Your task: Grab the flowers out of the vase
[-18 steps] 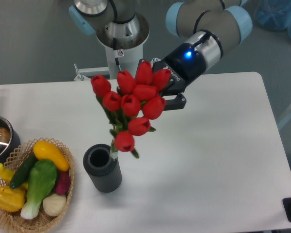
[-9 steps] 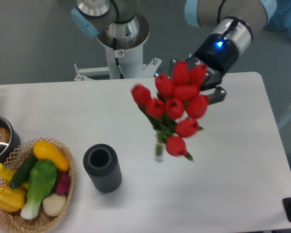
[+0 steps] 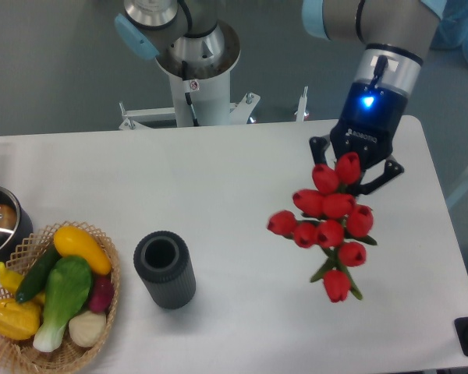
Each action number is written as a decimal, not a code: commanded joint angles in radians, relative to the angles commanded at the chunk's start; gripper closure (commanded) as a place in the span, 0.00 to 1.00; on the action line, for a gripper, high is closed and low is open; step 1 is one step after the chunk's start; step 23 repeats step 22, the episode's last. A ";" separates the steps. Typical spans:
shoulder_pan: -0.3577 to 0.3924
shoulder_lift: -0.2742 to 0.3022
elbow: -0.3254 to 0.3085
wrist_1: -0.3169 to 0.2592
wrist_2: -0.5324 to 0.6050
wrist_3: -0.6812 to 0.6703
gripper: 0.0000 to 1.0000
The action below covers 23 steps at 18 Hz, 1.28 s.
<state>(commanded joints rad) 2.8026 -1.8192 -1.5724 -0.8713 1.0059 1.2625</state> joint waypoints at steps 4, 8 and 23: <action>-0.002 -0.044 -0.008 -0.009 0.155 0.073 1.00; -0.023 -0.066 -0.008 -0.067 0.269 0.080 1.00; -0.060 -0.166 0.160 -0.290 0.559 0.081 1.00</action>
